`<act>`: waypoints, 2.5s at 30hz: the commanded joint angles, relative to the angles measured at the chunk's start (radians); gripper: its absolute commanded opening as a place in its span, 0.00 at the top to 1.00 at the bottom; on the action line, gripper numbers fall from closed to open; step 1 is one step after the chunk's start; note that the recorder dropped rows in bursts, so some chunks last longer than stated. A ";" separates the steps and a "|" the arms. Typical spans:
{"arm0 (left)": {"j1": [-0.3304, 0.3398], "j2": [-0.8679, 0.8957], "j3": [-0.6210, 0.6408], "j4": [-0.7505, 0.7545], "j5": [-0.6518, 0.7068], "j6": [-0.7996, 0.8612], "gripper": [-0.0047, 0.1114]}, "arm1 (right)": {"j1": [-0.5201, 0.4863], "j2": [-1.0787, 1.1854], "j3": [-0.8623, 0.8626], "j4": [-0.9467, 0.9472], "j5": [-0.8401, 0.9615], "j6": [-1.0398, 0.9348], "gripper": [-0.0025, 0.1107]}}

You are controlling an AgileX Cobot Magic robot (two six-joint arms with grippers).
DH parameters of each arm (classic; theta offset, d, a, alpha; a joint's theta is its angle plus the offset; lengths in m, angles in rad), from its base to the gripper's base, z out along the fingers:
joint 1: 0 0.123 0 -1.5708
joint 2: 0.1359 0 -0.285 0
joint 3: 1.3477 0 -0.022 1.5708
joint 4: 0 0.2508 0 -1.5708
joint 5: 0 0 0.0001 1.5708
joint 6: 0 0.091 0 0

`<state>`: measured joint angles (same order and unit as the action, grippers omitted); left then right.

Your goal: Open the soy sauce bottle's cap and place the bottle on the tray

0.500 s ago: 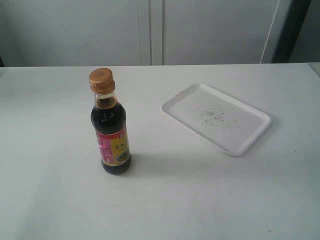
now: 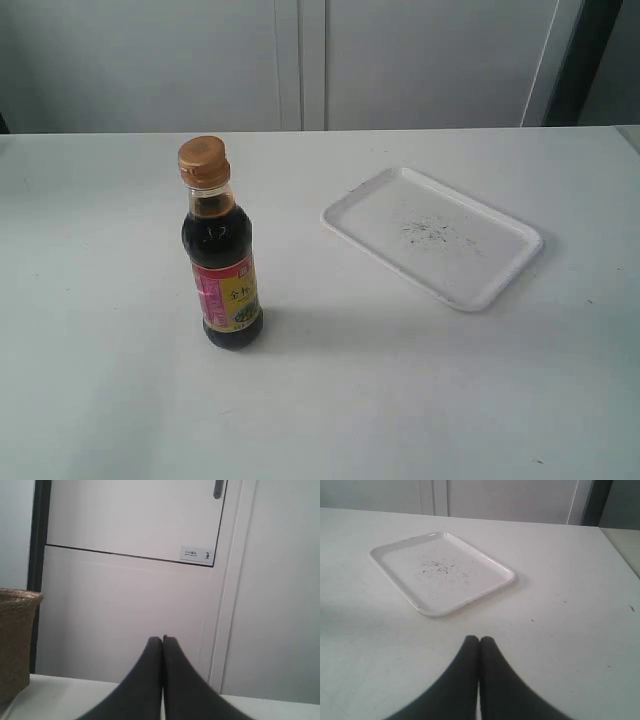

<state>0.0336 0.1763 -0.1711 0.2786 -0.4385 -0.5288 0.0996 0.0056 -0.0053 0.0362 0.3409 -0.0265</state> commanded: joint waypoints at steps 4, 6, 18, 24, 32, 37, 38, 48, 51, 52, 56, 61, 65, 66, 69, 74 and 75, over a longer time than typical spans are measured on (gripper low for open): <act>0.002 0.216 -0.122 0.332 -0.146 -0.221 0.96 | -0.006 -0.006 0.005 -0.011 -0.004 0.004 0.98; 0.002 0.269 -0.152 0.419 -0.178 -0.270 0.96 | -0.006 -0.006 0.005 -0.011 -0.004 0.004 0.98; 0.002 0.529 -0.282 0.691 -0.453 -0.507 0.86 | -0.006 -0.006 0.005 -0.011 -0.004 0.004 0.98; 0.000 0.620 -0.339 0.777 -0.534 -0.552 0.72 | -0.006 -0.006 0.005 -0.011 -0.004 0.004 0.98; -0.085 0.721 -0.403 0.863 -0.667 -0.556 0.08 | -0.006 -0.006 0.005 -0.011 -0.004 0.004 0.98; -0.172 0.791 -0.414 0.862 -0.649 -0.541 0.06 | -0.006 -0.006 0.005 -0.011 -0.004 0.004 0.98; -0.190 0.801 -0.414 0.848 -0.629 -0.539 0.06 | -0.006 -0.006 0.005 -0.011 -0.004 0.004 0.98; -0.358 0.928 -0.475 0.769 -0.499 -0.485 0.06 | -0.006 -0.006 0.005 -0.011 -0.004 0.004 0.98; -0.390 0.980 -0.492 0.744 -0.497 -0.479 0.06 | -0.006 -0.006 0.005 -0.011 -0.004 0.004 0.98; -0.397 0.999 -0.494 0.712 -0.497 -0.457 0.06 | -0.006 -0.006 0.005 -0.011 -0.004 0.004 0.98; -0.407 1.073 -0.494 0.664 -0.537 -0.378 0.06 | -0.006 -0.006 0.005 -0.011 -0.004 0.004 0.98; -0.408 1.152 -0.494 0.664 -0.566 -0.347 0.06 | -0.006 -0.006 0.005 -0.011 -0.004 0.004 0.98; -0.408 1.202 -0.492 0.664 -0.592 -0.330 0.06 | -0.006 -0.006 0.005 -0.011 -0.004 0.004 0.98; -0.408 1.211 -0.490 0.664 -0.588 -0.326 0.06 | -0.006 -0.006 0.005 -0.011 -0.004 0.004 0.98; -0.408 1.240 -0.488 0.662 -0.586 -0.303 0.06 | -0.006 -0.006 0.005 -0.011 -0.004 0.004 0.98; -0.408 1.304 -0.488 0.650 -0.590 -0.279 0.06 | -0.006 -0.006 0.005 -0.011 -0.004 0.004 0.98; -0.408 1.316 -0.488 0.654 -0.590 -0.279 0.06 | -0.006 -0.006 0.005 -0.011 -0.004 0.004 0.98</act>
<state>-0.3688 1.4807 -0.6600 0.9362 -1.0180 -0.8134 0.0996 0.0056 -0.0053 0.0327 0.3409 -0.0265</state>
